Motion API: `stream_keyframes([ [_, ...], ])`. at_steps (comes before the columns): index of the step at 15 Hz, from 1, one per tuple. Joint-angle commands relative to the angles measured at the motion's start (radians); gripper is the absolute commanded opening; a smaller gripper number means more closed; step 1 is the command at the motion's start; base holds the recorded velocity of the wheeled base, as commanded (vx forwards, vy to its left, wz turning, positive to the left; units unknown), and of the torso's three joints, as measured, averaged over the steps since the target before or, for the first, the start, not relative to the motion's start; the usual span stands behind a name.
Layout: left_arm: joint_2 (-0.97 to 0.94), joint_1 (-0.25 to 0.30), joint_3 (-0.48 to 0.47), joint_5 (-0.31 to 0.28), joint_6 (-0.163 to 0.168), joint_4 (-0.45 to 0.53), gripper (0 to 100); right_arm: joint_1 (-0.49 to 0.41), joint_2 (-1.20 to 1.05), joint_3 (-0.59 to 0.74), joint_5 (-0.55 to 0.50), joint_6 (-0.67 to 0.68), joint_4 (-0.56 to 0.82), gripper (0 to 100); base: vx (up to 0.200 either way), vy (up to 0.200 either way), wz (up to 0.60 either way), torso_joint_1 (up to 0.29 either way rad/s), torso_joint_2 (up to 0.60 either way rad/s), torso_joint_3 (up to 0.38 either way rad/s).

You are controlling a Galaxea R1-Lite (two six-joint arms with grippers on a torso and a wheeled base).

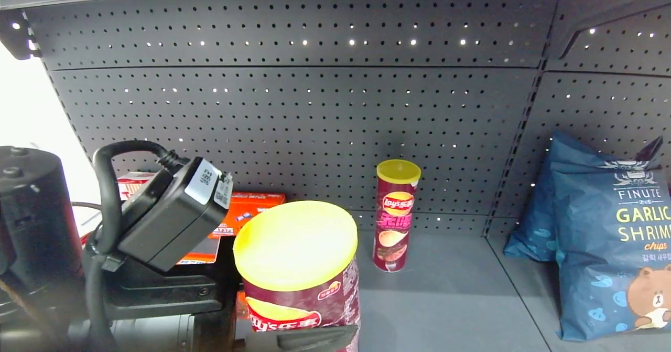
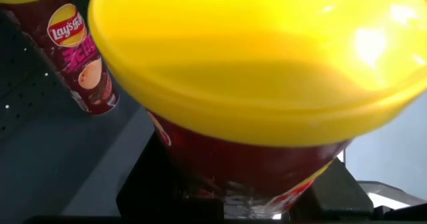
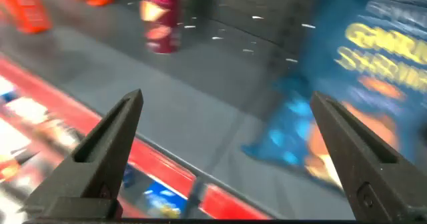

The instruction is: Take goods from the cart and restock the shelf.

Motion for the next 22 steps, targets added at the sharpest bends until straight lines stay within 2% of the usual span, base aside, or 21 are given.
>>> stream_keyframes([
  [1, 0.000, 0.001, 0.003, -0.001, 0.000, 0.000, 0, 0.135, 0.282, -0.149, 0.020, -0.002, -0.013, 100, 0.000, 0.000, 0.00, 0.000, 0.00, 0.000],
  [2, 0.002, 0.001, 0.001, -0.001, 0.000, 0.000, 0, 0.164, 0.333, -0.166, 0.020, -0.004, -0.037, 100, 0.000, 0.000, 0.00, 0.000, 0.00, 0.000],
  [3, 0.011, 0.001, -0.002, -0.002, -0.002, 0.000, 0, 0.208, 0.451, -0.172, 0.015, -0.004, -0.149, 100, 0.000, 0.000, 0.00, 0.000, 0.00, 0.000],
  [5, 0.020, 0.001, 0.003, -0.004, -0.002, -0.002, 0, 0.212, 0.595, -0.177, 0.006, -0.001, -0.306, 100, 0.000, 0.000, 0.00, 0.000, 0.00, 0.000],
  [7, 0.019, 0.003, 0.009, -0.004, -0.003, -0.004, 0, 0.219, 0.741, -0.231, -0.003, -0.008, -0.363, 100, 0.000, 0.000, 0.00, 0.000, 0.00, 0.000],
  [9, 0.017, 0.044, 0.018, -0.010, -0.002, -0.007, 0, 0.222, 0.825, -0.269, 0.010, -0.007, -0.395, 100, 0.000, 0.000, 0.00, 0.000, 0.00, 0.000],
  [11, 0.014, 0.078, 0.029, -0.014, 0.000, -0.010, 0, 0.221, 0.931, -0.321, 0.057, -0.010, -0.452, 100, 0.000, 0.000, 0.00, 0.000, 0.00, 0.000],
  [13, 0.013, 0.078, 0.029, -0.016, -0.002, -0.010, 0, 0.228, 1.002, -0.352, 0.115, -0.011, -0.496, 100, 0.000, 0.000, 0.00, 0.000, 0.00, 0.000],
  [15, 0.013, 0.078, 0.029, -0.016, -0.002, -0.010, 0, 0.227, 1.063, -0.356, 0.233, -0.010, -0.591, 100, 0.000, 0.000, 0.00, 0.000, 0.00, 0.000],
  [20, 0.013, 0.078, 0.029, -0.016, -0.002, -0.013, 0, 0.221, 1.147, -0.382, 0.336, -0.010, -0.651, 100, 0.000, 0.000, 0.00, 0.000, 0.00, 0.000],
  [21, 0.013, 0.078, 0.030, -0.016, -0.002, -0.013, 0, 0.218, 1.195, -0.409, 0.392, -0.010, -0.683, 100, 0.000, 0.000, 0.00, 0.000, 0.00, 0.000],
  [22, 0.013, 0.078, 0.030, -0.016, -0.002, -0.013, 0, 0.218, 1.222, -0.424, 0.406, -0.010, -0.697, 100, 0.000, 0.000, 0.00, 0.000, 0.00, 0.000],
])
